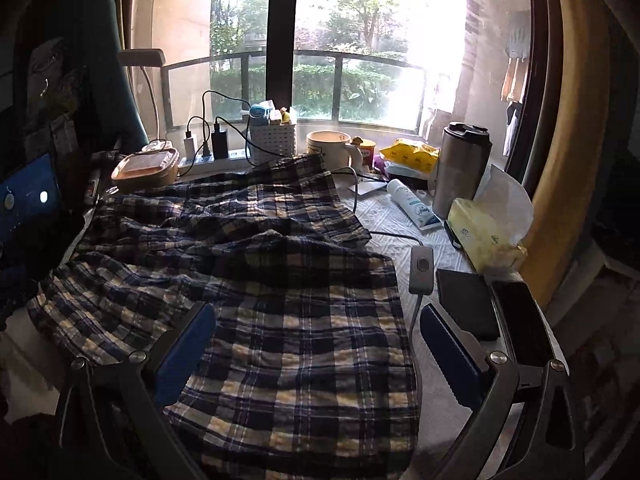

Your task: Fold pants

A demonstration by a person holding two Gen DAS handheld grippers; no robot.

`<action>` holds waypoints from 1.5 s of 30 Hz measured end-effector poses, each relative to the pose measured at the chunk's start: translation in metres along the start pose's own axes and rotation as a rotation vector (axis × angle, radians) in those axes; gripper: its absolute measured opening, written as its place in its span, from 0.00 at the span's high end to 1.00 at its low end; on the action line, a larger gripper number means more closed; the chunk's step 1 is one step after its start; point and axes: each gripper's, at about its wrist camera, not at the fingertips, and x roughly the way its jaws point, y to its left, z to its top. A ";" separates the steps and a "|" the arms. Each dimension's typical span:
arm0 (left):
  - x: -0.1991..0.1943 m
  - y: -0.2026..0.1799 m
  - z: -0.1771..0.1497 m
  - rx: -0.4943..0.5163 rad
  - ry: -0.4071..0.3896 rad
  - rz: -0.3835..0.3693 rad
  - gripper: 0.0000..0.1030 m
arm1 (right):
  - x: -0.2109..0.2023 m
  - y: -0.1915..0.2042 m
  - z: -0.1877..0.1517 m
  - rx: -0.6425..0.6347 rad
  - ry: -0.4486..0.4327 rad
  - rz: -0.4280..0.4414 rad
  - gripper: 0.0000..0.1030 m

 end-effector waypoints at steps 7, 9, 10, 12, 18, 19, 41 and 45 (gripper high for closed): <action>0.002 -0.002 -0.015 0.067 -0.010 0.059 0.00 | -0.003 -0.008 -0.032 0.018 0.044 -0.010 0.00; 0.002 0.001 -0.018 0.063 -0.014 0.059 0.00 | -0.004 -0.010 -0.040 0.023 0.059 -0.007 0.01; 0.003 0.003 -0.020 0.060 -0.018 0.068 0.00 | -0.005 -0.012 -0.046 0.017 0.064 -0.010 0.01; 0.008 0.008 -0.024 0.048 -0.001 0.091 0.00 | -0.006 -0.014 -0.056 -0.003 0.069 -0.037 0.01; 0.006 0.012 -0.027 0.015 -0.011 0.061 0.00 | -0.001 -0.028 -0.087 0.018 0.123 -0.048 0.09; 0.006 0.014 -0.026 0.001 -0.017 0.046 0.01 | -0.002 -0.031 -0.089 0.024 0.117 -0.042 0.10; 0.046 0.026 -0.035 0.003 0.138 -0.020 0.53 | 0.010 -0.058 -0.127 0.072 0.145 0.038 0.28; 0.049 0.025 -0.036 -0.016 0.130 -0.005 0.71 | 0.013 -0.059 -0.135 0.094 0.165 0.065 0.29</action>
